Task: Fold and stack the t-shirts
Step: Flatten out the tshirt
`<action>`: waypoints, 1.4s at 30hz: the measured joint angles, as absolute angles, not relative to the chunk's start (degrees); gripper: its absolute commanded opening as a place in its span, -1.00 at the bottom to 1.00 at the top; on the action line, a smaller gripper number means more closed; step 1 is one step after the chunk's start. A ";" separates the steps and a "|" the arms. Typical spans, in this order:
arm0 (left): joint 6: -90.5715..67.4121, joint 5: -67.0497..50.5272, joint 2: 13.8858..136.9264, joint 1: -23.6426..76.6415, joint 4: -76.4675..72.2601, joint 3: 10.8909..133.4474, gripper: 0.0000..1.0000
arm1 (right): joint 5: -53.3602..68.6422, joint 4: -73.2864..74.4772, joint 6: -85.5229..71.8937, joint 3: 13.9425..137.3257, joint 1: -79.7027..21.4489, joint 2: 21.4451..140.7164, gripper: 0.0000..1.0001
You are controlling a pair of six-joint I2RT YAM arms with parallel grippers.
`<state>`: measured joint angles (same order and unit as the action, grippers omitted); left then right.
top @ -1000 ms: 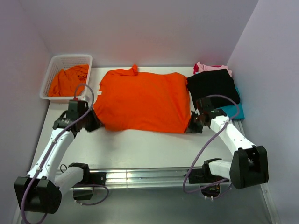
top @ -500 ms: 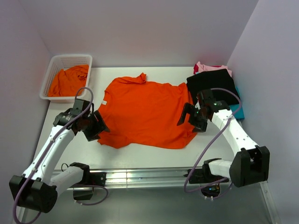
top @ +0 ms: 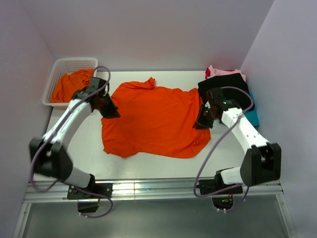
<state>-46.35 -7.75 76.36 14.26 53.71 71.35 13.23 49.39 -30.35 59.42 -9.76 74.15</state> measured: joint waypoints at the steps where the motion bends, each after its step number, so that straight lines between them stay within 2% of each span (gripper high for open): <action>1: -46.02 -7.94 81.56 14.22 50.98 72.95 -0.84 | 13.65 48.38 -30.70 59.70 -9.76 76.16 -0.63; 3: -44.58 -8.36 93.62 14.04 47.44 77.93 -0.99 | 14.70 45.89 -30.76 60.20 -9.76 80.71 -1.00; 7: -42.63 -8.99 111.92 13.78 43.75 88.09 -0.99 | 17.08 42.50 -30.83 61.32 -9.87 88.97 -1.00; 11: -41.08 -9.19 121.64 13.39 43.59 95.66 -0.99 | 19.09 40.95 -30.79 61.41 -10.33 94.48 -1.00; 17: -39.55 -9.15 123.70 10.76 43.94 97.67 -0.99 | 20.18 41.63 -29.89 56.55 -10.61 94.28 -1.00; 23: -37.89 -8.45 126.37 3.62 43.99 99.18 -0.99 | 17.87 49.15 -30.79 47.99 -10.74 85.84 -1.00; 30: -34.79 -10.11 130.17 1.04 45.52 104.20 -0.99 | 13.52 53.58 -34.13 47.05 -10.68 82.76 -1.00; 36: -32.38 -11.73 130.47 -0.19 45.21 104.51 -0.99 | 9.80 58.24 -37.67 42.04 -9.21 79.13 -1.00; 39: -32.01 -12.01 130.32 -0.32 44.84 104.42 -0.99 | 9.58 61.52 -38.11 43.90 -8.95 75.92 -1.00; 42: -32.10 -12.10 129.80 -0.34 44.58 104.22 -0.99 | 10.50 63.18 -38.13 52.99 -8.97 75.40 -0.29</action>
